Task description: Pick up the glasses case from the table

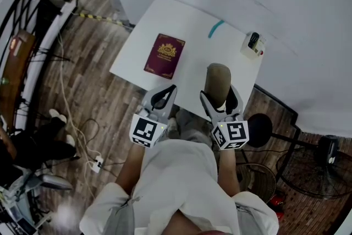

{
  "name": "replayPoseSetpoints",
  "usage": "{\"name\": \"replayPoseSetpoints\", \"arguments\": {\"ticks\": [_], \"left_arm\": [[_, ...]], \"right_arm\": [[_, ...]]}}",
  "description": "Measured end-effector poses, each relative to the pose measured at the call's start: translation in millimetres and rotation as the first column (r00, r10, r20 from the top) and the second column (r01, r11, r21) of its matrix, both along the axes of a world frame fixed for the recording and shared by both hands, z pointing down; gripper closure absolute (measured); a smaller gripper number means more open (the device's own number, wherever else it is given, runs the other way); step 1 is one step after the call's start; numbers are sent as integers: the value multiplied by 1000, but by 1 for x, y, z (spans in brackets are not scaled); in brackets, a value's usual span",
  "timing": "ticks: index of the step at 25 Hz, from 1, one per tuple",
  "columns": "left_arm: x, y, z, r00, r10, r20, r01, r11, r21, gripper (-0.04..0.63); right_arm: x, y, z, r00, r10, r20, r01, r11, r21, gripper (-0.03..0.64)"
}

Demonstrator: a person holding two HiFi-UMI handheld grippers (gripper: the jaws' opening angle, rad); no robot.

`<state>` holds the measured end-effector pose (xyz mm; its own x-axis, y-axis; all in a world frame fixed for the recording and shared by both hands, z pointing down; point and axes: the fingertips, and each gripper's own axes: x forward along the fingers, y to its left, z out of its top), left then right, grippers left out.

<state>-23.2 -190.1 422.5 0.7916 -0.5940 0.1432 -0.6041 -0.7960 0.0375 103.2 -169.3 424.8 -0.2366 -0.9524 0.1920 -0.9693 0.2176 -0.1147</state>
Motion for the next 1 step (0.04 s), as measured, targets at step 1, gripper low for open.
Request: {"name": "replayPoseSetpoints", "arguments": {"ticks": [1], "left_arm": [[0, 1, 0, 1000, -1, 0, 1, 1000, -4, 577]], "right_arm": [[-1, 0, 0, 1000, 0, 0, 0, 1000, 0, 215]]}}
